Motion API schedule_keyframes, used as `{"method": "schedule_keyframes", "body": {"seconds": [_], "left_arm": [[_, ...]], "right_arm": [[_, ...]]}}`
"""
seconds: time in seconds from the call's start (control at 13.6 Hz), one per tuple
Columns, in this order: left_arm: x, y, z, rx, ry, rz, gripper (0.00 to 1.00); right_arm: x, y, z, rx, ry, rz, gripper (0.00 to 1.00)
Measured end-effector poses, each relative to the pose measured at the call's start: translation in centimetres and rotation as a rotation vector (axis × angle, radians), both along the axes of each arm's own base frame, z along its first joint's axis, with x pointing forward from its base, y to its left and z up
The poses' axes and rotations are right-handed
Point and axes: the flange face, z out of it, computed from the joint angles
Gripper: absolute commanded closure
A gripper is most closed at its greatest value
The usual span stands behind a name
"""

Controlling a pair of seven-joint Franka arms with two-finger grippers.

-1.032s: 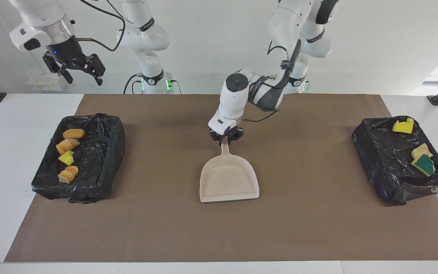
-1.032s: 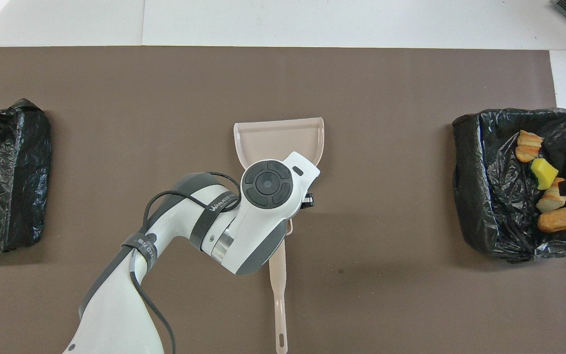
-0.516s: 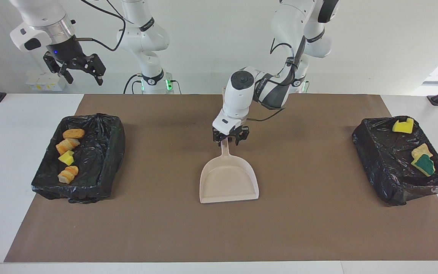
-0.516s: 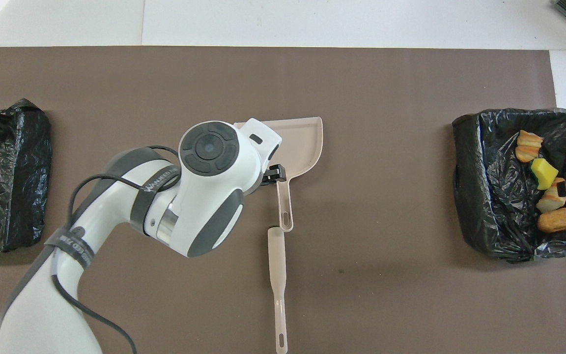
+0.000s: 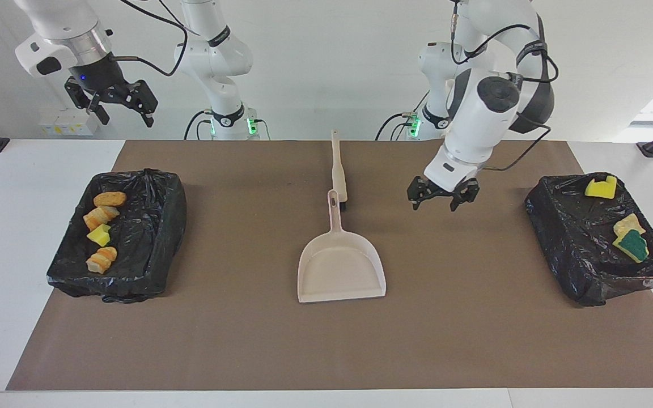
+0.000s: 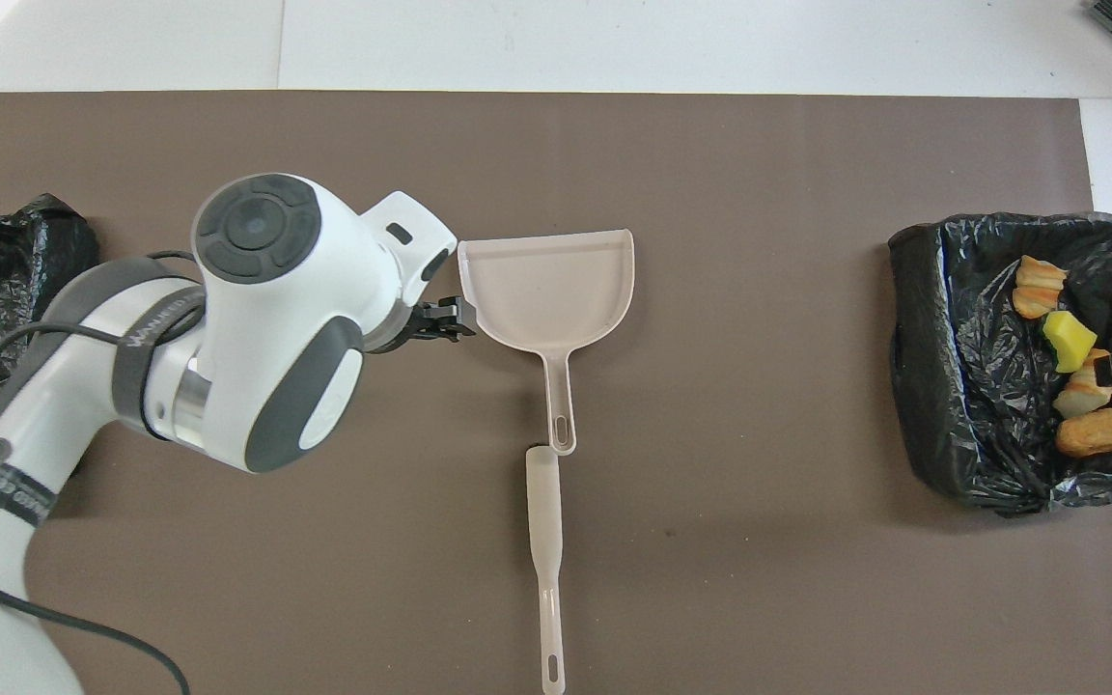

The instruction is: Sweep and dump trash in bin

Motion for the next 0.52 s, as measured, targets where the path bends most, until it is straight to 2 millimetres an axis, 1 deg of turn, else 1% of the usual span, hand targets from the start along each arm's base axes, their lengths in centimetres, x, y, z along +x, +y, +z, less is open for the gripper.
{"method": "schedule_keyframes", "body": {"seconds": [0.15,0.29,0.37,0.44,0.52], "left_arm": [[0.2,4.8,1.8,0.001,0.001,-0.035,0.00],[-0.1,8.6,3.3,0.002,0.012,-0.058,0.00],[-0.5,10.1,4.0,0.002,0.015,-0.059,0.00],[-1.0,10.9,4.8,0.003,0.021,-0.059,0.00],[-1.5,11.1,5.4,0.004,0.031,-0.060,0.00]], "right_arm": [[0.0,0.0,0.0,0.000,0.000,0.000,0.00],[0.0,0.0,0.0,0.000,0.000,0.000,0.00],[0.0,0.0,0.0,0.000,0.000,0.000,0.00],[0.0,0.0,0.0,0.000,0.000,0.000,0.00],[0.0,0.0,0.0,0.000,0.000,0.000,0.00]]}}
